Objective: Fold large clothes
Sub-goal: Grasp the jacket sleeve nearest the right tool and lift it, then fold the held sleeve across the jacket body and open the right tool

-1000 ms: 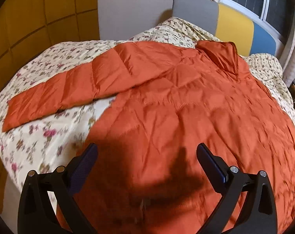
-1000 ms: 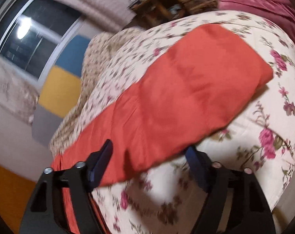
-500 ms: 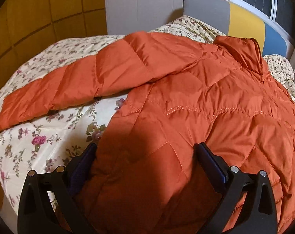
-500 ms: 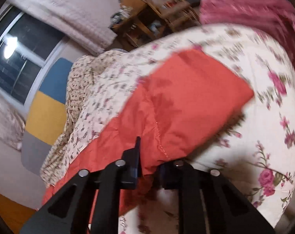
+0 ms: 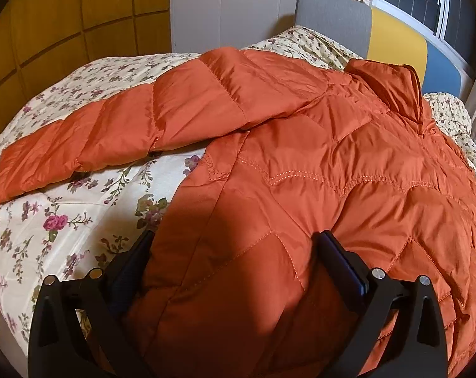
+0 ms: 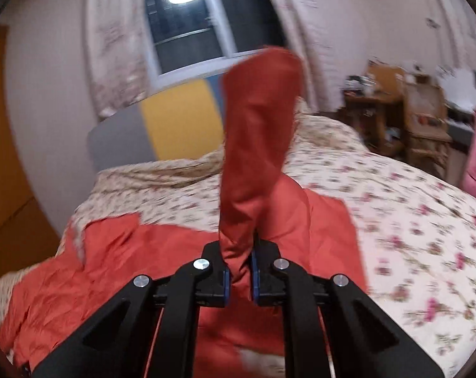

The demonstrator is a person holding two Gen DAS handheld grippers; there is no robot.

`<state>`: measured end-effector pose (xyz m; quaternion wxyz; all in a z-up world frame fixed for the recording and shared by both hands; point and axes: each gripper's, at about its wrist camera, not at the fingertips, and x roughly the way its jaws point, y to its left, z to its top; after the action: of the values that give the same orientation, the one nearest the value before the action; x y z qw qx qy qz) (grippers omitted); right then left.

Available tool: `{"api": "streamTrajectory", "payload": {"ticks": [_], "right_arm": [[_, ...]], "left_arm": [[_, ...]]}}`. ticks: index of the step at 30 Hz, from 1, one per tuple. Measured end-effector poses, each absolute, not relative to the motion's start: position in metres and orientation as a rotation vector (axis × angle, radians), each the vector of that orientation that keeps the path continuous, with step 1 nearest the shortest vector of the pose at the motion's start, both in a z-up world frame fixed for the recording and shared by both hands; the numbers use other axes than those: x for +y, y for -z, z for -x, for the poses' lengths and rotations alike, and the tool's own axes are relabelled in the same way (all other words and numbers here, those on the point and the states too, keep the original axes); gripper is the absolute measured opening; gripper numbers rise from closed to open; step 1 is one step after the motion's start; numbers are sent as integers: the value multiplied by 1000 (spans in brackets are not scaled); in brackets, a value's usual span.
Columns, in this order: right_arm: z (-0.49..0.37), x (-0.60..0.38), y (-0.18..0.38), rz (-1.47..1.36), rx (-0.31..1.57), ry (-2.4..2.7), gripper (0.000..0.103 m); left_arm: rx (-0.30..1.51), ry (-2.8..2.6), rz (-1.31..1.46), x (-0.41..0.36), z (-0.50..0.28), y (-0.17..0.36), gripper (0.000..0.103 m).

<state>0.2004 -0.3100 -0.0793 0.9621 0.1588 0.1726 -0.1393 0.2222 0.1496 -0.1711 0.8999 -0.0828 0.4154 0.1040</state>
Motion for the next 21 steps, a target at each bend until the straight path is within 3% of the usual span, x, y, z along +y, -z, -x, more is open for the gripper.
{"api": "streamTrajectory", "payload": {"ticks": [21], "right_arm": [[-293, -52, 140, 233, 473, -376, 6]], "left_arm": [[842, -220, 176, 151, -221, 172, 100]]}}
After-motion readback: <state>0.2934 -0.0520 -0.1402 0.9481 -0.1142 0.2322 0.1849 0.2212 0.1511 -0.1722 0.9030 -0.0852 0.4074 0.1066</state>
